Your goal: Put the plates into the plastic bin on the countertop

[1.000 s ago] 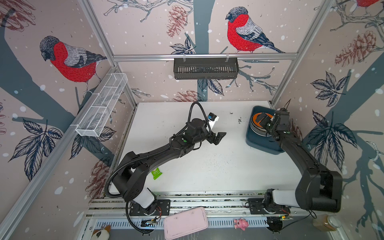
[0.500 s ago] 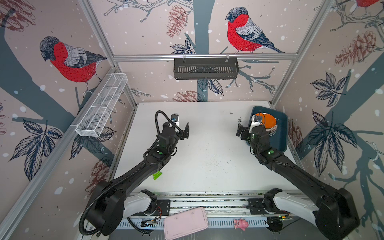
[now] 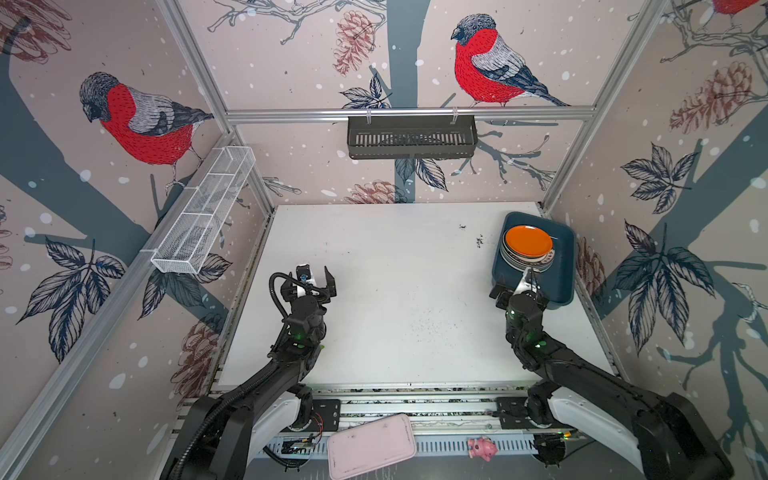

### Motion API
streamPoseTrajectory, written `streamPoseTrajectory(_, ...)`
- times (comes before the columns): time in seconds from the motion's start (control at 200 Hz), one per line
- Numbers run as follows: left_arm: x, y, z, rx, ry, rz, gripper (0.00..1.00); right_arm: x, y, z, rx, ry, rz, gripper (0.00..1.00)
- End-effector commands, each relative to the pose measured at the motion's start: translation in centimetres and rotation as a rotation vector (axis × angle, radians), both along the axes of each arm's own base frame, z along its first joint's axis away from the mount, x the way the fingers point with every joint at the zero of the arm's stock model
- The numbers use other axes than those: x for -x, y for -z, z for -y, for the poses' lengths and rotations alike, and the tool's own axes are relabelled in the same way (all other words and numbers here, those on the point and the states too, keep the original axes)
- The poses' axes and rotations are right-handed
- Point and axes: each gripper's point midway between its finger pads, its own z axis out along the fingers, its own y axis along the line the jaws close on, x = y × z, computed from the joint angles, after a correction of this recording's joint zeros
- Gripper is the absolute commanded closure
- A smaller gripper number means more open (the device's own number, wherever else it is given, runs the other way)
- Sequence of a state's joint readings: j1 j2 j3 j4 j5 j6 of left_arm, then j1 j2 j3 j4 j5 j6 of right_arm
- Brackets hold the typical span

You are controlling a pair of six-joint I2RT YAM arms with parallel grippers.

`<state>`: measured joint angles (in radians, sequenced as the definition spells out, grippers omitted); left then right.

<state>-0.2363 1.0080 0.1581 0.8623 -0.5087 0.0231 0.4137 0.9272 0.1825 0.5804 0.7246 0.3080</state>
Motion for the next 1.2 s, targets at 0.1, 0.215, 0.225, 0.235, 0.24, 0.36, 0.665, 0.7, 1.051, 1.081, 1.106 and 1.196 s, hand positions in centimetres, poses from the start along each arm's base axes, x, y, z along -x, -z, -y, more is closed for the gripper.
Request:
streamPoseTrajectory(0.1, 0.7, 1.2, -4.3, 0.107, -0.114, 0.081, 0.04, -1.3, -3.4, 3.4, -0.040, 0.036, 0.141, 0.00)
streamPoseTrajectory(0.215, 0.2, 1.7, -4.9, 0.122, -0.109, 0.090, 0.04, -2.0, -3.1, 4.0, 0.015, 0.003, 0.138, 0.00)
streamPoseTrajectory(0.225, 0.1, 1.7, -4.7, 0.121, -0.100, 0.089, 0.04, -2.0, -2.9, 4.0, 0.017, -0.002, 0.136, 0.00)
streamPoseTrajectory(0.235, -0.1, 1.7, -4.7, 0.120, -0.093, 0.090, 0.04, -2.1, -2.9, 3.9, 0.018, -0.006, 0.135, 0.00)
streamPoseTrajectory(0.24, -0.1, 1.6, -4.6, 0.120, -0.088, 0.091, 0.04, -2.1, -2.8, 4.0, 0.019, -0.006, 0.133, 0.00)
streamPoseTrajectory(0.36, -2.2, 1.7, -3.3, 0.119, -0.014, 0.084, 0.04, -3.3, -1.2, 3.7, 0.046, -0.040, 0.102, 0.00)
streamPoseTrajectory(0.665, -3.8, 3.9, -2.0, 0.085, 0.067, 0.039, 0.04, -5.5, 0.6, 3.6, 0.129, -0.061, 0.081, 0.00)
streamPoseTrajectory(0.7, -4.1, 3.9, -1.9, 0.084, 0.070, 0.039, 0.04, -5.5, 0.9, 3.9, 0.117, -0.057, 0.090, 0.00)
streamPoseTrajectory(1.051, -5.5, 4.6, -1.4, 0.072, 0.095, -0.014, 0.04, -6.0, 2.2, 5.0, 0.070, -0.060, 0.083, 0.01)
streamPoseTrajectory(1.081, -5.5, 4.6, -1.4, 0.071, 0.095, -0.016, 0.04, -6.1, 2.2, 5.0, 0.072, -0.058, 0.086, 0.01)
streamPoseTrajectory(1.106, -5.5, 4.6, -1.4, 0.068, 0.095, -0.017, 0.04, -6.0, 2.1, 5.0, 0.072, -0.057, 0.093, 0.01)
streamPoseTrajectory(1.196, -5.5, 4.5, -1.3, 0.057, 0.086, -0.014, 0.04, -6.0, 2.1, 5.0, 0.073, -0.057, 0.094, 0.00)
